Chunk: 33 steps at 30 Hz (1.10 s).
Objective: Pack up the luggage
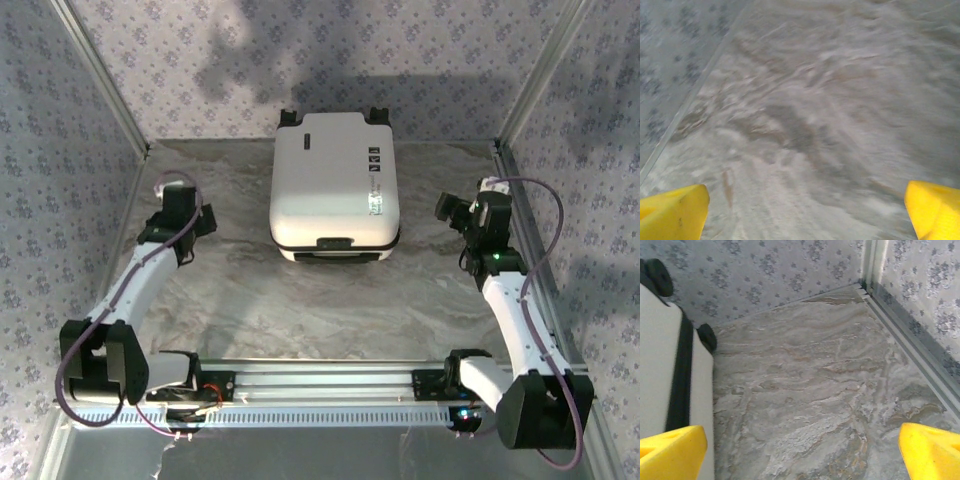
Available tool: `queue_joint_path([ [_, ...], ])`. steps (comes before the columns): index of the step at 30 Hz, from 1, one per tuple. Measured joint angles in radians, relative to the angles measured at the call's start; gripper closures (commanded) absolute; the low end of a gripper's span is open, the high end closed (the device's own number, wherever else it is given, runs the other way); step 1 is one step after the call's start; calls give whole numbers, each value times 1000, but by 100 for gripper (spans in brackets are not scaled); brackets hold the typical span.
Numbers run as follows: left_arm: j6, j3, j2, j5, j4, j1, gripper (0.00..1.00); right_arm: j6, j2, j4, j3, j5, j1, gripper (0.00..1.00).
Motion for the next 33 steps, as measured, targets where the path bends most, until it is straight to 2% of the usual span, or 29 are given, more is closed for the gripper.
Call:
queue_joint_path([
  [4, 25, -180, -15, 31, 191, 79, 0, -34, -3, 114, -73, 0, -32, 0],
  [9, 38, -242, 47, 115, 387, 153, 0, -96, -42, 267, -233, -1, -42, 0],
  [13, 82, -331, 136, 203, 634, 185, 0, -128, -43, 308, -246, -10, -72, 0],
  [16, 92, -363, 188, 217, 690, 184, 0, -149, -37, 362, -254, -37, -100, 0],
  [19, 93, -363, 209, 184, 736, 178, 0, -171, -19, 425, -288, -72, -132, 0],
  [23, 136, -362, 228, 153, 810, 123, 0, -178, 3, 480, -342, -80, -161, 0],
  [27, 212, -401, 279, 238, 981, 82, 0, -178, 46, 516, -353, -91, -174, 0],
  [33, 256, -435, 298, 319, 1026, 93, 0, -163, 158, 584, -354, -148, -174, 0],
])
